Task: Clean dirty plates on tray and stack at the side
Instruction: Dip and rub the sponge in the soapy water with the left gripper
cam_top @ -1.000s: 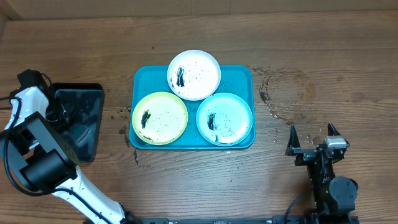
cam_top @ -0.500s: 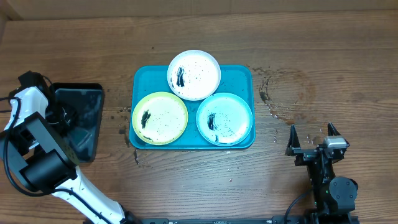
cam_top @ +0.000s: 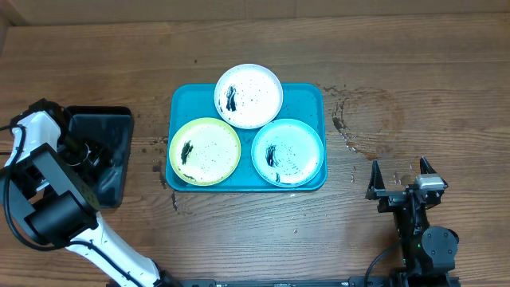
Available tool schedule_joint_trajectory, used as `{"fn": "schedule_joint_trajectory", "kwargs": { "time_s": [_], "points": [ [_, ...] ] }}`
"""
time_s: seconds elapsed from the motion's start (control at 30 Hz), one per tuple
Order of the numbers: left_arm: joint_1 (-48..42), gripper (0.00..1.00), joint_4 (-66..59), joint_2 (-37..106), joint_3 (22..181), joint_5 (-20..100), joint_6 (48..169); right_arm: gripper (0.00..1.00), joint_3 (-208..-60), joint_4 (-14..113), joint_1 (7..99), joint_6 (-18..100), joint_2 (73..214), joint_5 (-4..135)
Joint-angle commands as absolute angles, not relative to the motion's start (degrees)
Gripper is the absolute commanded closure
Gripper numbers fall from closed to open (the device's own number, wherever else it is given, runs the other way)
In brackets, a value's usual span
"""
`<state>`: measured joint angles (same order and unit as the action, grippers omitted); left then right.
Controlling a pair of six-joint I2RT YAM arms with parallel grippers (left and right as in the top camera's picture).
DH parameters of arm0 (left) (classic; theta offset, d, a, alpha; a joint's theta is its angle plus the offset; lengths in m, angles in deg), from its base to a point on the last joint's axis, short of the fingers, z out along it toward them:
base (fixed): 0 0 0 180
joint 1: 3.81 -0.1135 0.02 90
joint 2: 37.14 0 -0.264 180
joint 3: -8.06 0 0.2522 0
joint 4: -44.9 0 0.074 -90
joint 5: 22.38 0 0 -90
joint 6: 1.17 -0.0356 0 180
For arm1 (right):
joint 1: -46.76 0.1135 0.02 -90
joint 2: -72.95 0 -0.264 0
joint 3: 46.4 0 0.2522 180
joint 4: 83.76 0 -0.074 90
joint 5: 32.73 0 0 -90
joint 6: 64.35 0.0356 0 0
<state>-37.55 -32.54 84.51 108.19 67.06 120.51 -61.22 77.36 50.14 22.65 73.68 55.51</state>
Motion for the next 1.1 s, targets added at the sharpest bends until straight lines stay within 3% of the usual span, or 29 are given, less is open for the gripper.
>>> {"fn": "schedule_joint_trajectory", "kwargs": {
  "time_s": [0.0, 0.2, 0.33, 0.37, 0.4, 0.43, 0.5, 0.53, 0.57, 0.87, 0.9, 0.97, 1.07],
  "points": [
    [-37.05, 0.64, -32.69, 85.38, 107.8, 66.49, 120.58, 0.0, -60.63, 77.79, 49.86, 22.6, 73.11, 55.4],
    [-37.07, 0.94, -32.69, 85.38, 107.8, 66.52, 120.56, 0.0, -60.63, 77.79, 49.86, 22.6, 73.11, 55.4],
    [-37.07, 0.96, -32.45, 85.38, 107.8, 66.54, 120.56, 0.0, -60.63, 77.79, 49.86, 22.6, 73.11, 55.4],
    [-37.07, 0.92, -32.14, 85.38, 107.8, 66.56, 120.56, 0.0, -60.63, 77.79, 49.86, 22.6, 73.11, 55.4],
    [-37.07, 0.86, -31.88, 85.38, 107.8, 66.58, 120.56, 0.0, -60.63, 77.79, 49.86, 22.6, 73.11, 55.4],
    [-37.07, 0.69, -31.47, 85.38, 107.8, 66.67, 120.56, 0.0, -60.63, 77.79, 49.86, 22.6, 73.11, 55.4],
    [-37.07, 0.14, -29.78, 85.38, 107.8, 67.15, 120.56, 0.0, -60.63, 77.79, 49.86, 22.6, 73.11, 55.4],
    [-37.07, 0.0, -28.84, 85.38, 107.8, 67.85, 120.56, 0.0, -60.63, 77.79, 49.86, 22.6, 73.11, 55.4],
    [-37.07, 0.0, -27.86, 85.38, 107.8, 68.4, 120.56, 0.0, -60.63, 77.79, 49.86, 22.6, 73.11, 55.4],
    [-37.07, 0.0, -18.77, 85.38, 107.8, 74.78, 120.56, 0.0, -60.63, 77.79, 49.86, 22.6, 73.11, 55.4],
    [-37.07, 0.04, -18.37, 85.38, 107.8, 75.21, 120.56, 0.0, -60.63, 77.79, 49.86, 22.6, 73.11, 55.4],
    [-37.07, 0.24, -18.2, 85.38, 107.8, 75.61, 120.56, 0.0, -60.63, 77.79, 49.86, 22.6, 73.11, 55.4],
    [-37.07, 0.63, -18.24, 85.38, 107.8, 75.61, 120.56, 0.0, -60.63, 77.79, 49.86, 22.6, 73.11, 55.4]
  ]
}}
